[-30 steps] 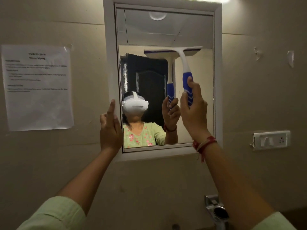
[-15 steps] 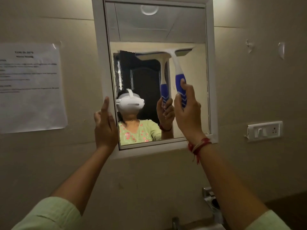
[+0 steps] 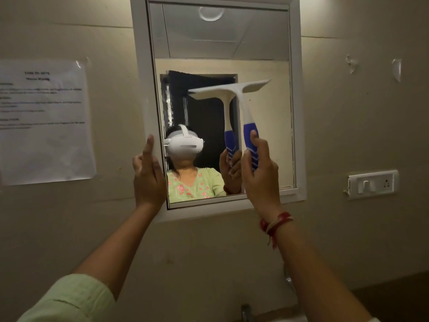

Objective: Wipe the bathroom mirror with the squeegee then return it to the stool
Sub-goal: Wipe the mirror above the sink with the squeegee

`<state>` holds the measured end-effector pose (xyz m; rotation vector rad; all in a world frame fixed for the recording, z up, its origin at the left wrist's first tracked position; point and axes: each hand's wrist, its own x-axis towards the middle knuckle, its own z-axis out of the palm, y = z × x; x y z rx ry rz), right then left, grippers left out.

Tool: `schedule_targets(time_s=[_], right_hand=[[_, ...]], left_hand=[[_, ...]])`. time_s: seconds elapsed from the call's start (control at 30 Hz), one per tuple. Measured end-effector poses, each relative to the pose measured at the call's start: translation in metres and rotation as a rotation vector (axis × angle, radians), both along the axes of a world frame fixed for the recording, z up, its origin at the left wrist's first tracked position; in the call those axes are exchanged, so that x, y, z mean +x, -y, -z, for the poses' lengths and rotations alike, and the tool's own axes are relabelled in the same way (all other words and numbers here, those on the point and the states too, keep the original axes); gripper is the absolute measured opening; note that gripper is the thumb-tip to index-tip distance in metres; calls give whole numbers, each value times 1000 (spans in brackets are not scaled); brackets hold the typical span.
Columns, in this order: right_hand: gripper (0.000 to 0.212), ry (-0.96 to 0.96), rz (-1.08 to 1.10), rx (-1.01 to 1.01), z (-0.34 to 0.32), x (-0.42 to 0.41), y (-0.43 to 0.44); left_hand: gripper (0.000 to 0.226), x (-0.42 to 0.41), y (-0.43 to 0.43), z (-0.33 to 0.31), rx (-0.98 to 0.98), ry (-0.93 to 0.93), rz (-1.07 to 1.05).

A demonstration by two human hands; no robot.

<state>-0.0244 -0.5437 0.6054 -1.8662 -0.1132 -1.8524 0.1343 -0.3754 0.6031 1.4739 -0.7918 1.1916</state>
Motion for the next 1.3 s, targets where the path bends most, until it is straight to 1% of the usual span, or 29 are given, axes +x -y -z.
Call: schedule_targets(time_s=[0.07,0.13,0.23,0.33,0.4,0.63,0.77,0.9,1.1,1.17,1.3], right_hand=[[35,16,11,0,-13,-1,0],[35,12,10,1,-11,-2,1],[35,-25,-9,16,22,-2,1],[37,-69,-30,28,62,-3,-3],[38,-73,-40,41,71,-2,-6],[36,-21,-20,44,29,-2,-6],[40,-33,-16,51,50,-4,-3],[37,-29,-42,76,68,-5,-5],[34,9,-30,80,26,-3,-8],[35,7,-20,75,30,-5,-7],[38,-41,-66,99,71,-11,-6]], left_hand=[[46,0,0,0,-1,-22,2],[46,0,0,1,-4,-29,8],[46,1,0,1,-13,1,14],[45,1,0,1,-5,-15,16],[45,1,0,1,-5,-25,19],[45,3,0,1,-5,18,28],[45,5,0,1,-7,3,14],[45,6,1,2,-11,6,26],[45,6,0,2,1,9,25],[45,6,0,2,3,-1,22],[46,5,0,1,-9,6,25]])
